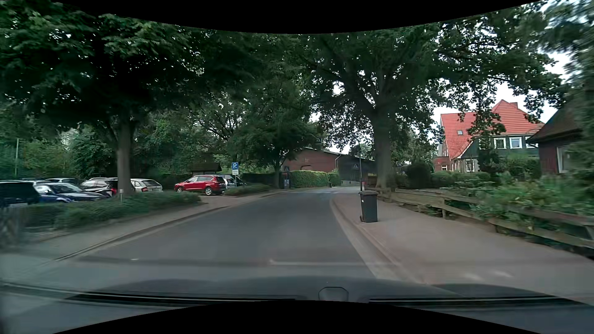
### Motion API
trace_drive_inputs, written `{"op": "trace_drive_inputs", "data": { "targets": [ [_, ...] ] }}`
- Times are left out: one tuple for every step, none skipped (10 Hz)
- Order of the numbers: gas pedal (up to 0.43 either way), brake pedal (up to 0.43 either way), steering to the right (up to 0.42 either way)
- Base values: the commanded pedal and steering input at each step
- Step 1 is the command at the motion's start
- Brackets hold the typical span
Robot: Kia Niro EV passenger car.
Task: Follow the waypoints while adhering to traffic rules and regulations
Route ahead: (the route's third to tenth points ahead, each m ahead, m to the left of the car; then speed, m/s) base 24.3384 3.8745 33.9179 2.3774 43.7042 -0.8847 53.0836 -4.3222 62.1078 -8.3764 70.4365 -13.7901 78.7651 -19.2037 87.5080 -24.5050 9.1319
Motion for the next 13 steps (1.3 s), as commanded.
{"op": "trace_drive_inputs", "data": {
  "targets": [
    [0.098,0.0,-0.011],
    [0.098,0.0,-0.014],
    [0.098,0.0,-0.017],
    [0.098,0.0,-0.017],
    [0.098,0.0,-0.015],
    [0.098,0.0,-0.013],
    [0.098,0.0,-0.008],
    [0.098,0.0,-0.004],
    [0.098,0.0,-0.001],
    [0.098,0.0,0.0],
    [0.098,0.0,0.001],
    [0.098,0.0,0.004],
    [0.11,0.0,0.008]
  ]
}}
